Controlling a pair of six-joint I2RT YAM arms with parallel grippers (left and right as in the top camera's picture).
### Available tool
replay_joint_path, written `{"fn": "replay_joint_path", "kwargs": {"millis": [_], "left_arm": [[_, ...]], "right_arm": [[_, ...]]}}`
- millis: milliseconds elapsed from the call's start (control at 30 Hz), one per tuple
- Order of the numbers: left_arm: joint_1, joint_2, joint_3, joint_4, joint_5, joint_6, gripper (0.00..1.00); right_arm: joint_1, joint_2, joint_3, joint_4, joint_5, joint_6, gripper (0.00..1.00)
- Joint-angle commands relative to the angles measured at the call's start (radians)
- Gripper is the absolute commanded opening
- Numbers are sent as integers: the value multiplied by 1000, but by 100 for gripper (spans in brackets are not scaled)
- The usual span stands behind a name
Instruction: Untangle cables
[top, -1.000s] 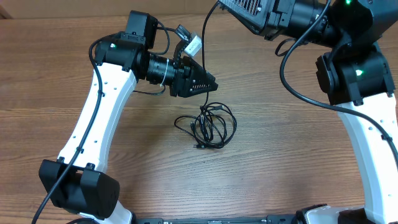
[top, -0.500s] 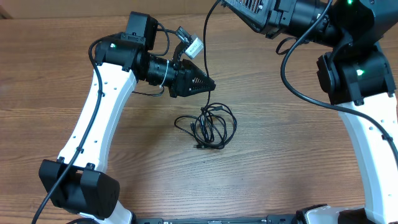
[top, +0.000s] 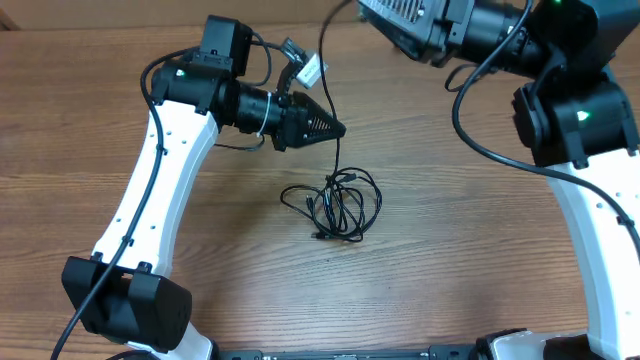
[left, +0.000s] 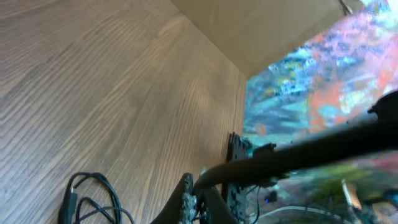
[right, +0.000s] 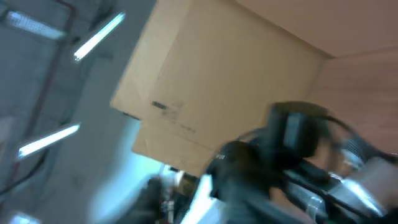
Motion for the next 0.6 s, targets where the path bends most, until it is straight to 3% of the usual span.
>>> {"fn": "replay_joint_path", "kwargs": {"millis": [0, 167, 300, 433, 567], "left_arm": [[32, -31, 45, 22, 6, -143, 4], [47, -32, 59, 51, -13, -264, 4], [48, -33, 89, 59, -82, -371, 4], [48, -34, 155, 62, -85, -449, 4], [49, -34, 238, 122, -101, -635, 4]], "right_arm": [[-57, -10, 8, -100, 10, -154, 72], [-126, -10, 8, -286, 22, -285, 88], [-157, -10, 8, -454, 29, -443, 96], [-154, -10, 8, -620, 51, -615, 97], [-130, -10, 2, -791, 112, -772, 98]]}}
